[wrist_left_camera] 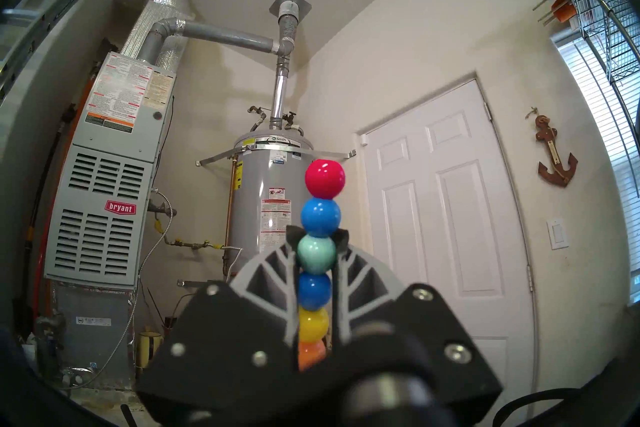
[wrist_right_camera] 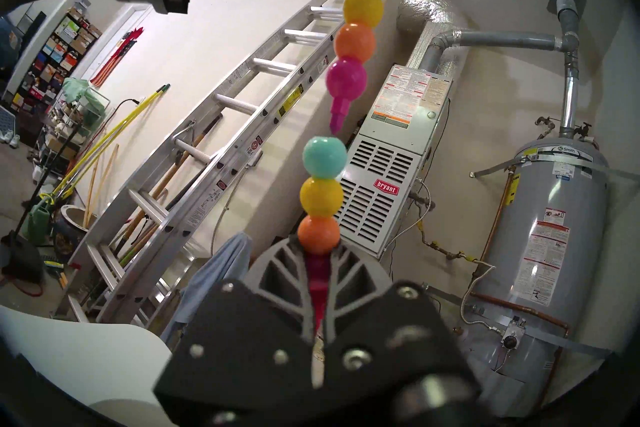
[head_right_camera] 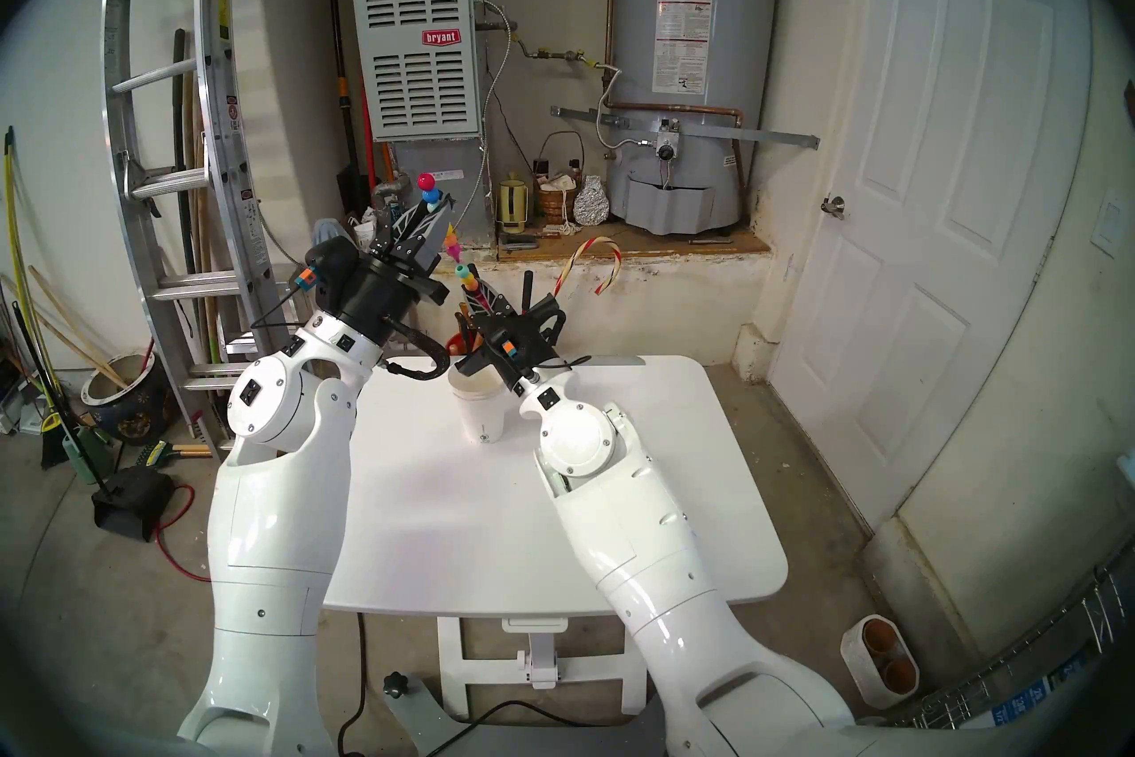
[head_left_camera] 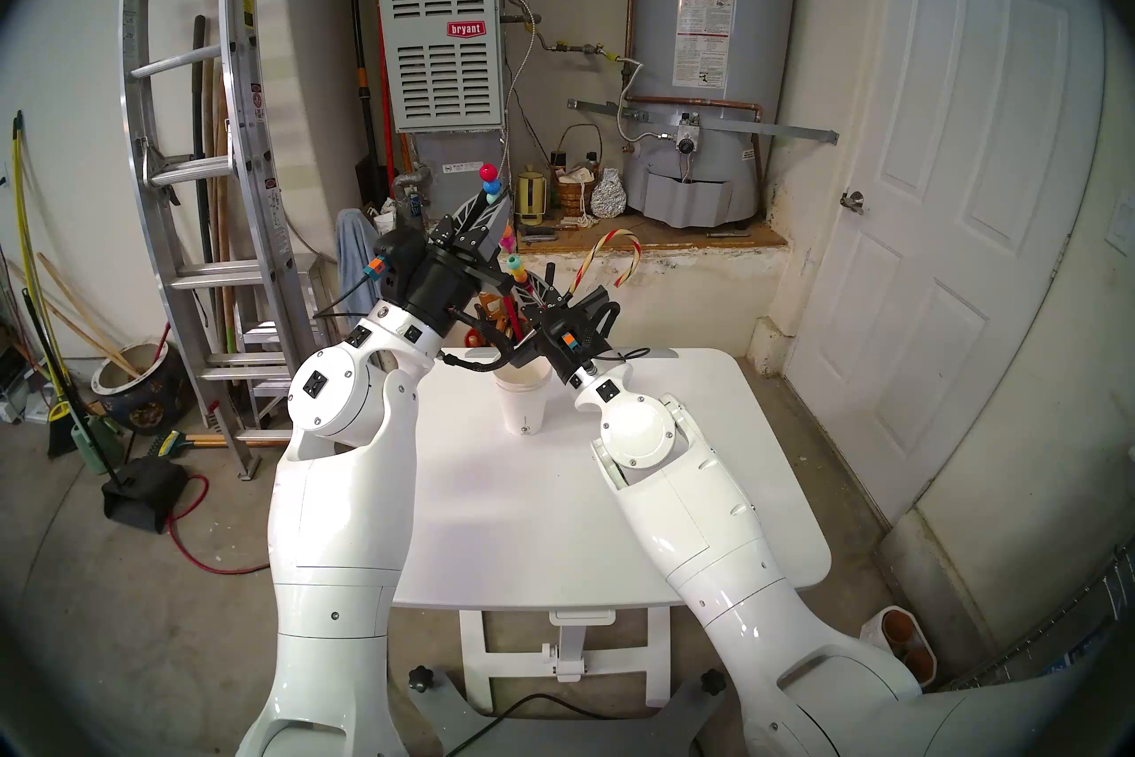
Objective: Switch the marker to another color
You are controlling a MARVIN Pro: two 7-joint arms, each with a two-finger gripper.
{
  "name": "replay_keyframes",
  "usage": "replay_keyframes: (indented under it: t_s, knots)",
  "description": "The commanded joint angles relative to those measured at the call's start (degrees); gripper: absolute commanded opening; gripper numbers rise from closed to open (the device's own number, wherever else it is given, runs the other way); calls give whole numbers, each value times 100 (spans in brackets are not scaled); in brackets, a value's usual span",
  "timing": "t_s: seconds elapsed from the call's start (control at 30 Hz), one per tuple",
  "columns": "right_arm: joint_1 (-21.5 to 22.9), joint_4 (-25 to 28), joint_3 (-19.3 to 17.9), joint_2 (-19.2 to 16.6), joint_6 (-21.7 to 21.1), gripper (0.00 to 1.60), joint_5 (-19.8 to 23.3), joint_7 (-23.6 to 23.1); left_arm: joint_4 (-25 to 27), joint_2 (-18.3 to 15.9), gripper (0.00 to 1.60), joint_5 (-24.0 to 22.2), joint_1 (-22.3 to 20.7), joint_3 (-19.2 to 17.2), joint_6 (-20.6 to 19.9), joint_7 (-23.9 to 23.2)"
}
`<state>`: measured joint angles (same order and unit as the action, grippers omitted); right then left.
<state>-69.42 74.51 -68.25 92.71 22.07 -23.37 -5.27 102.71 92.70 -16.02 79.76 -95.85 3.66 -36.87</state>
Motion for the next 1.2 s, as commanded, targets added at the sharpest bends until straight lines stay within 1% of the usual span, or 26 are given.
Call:
replay_keyframes:
  t_s: [0.0, 0.5, 1.17]
  knots:
    - [129, 100, -5, 79, 34, 0, 19, 32, 104, -13, 0, -1, -81, 1, 15, -14]
    - [140, 91, 12, 98, 39, 0, 28, 59, 62, -15, 0, -7, -107, 17, -20, -36]
    - [182, 46, 24, 101, 27, 0, 65, 64, 91, -25, 0, 38, -79, 36, 32, -43]
